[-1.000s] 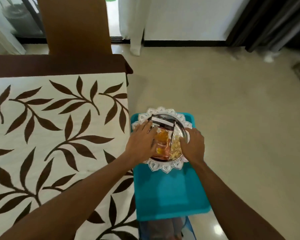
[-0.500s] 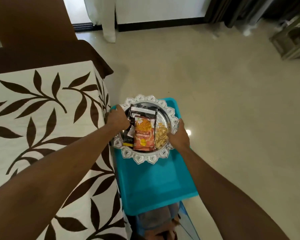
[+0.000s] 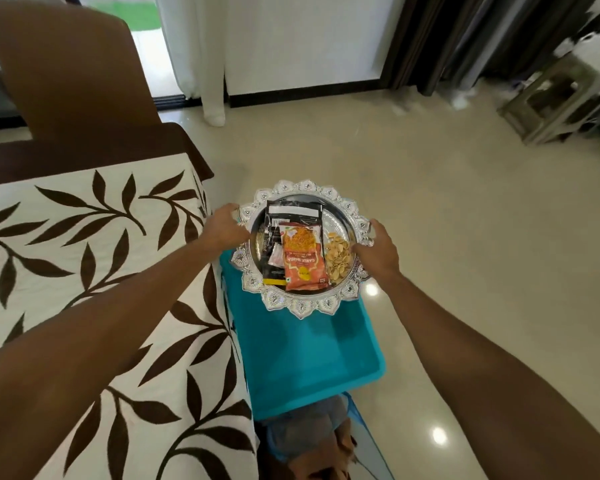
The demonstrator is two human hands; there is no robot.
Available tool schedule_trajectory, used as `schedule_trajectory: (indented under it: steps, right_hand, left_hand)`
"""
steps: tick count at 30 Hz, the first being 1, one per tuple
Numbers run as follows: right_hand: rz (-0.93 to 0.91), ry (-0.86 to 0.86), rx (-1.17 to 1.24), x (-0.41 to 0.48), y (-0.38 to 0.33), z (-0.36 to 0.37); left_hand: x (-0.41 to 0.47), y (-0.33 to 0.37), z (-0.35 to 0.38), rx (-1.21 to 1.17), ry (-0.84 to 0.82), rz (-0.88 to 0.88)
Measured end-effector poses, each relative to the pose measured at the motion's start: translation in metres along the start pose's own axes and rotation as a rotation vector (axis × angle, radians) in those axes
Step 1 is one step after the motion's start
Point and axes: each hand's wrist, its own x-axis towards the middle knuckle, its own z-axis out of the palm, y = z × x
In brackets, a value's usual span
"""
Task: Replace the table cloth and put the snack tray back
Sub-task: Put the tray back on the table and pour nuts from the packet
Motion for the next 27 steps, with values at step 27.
schedule_trajectory:
  steps: [27]
  right_hand:
    - [-0.721,-0.355,-0.166,-0.384,-0.109,0.034]
  left_hand:
    - [-0.501,-0.182,-0.181,-0.377,0.548,-0.206]
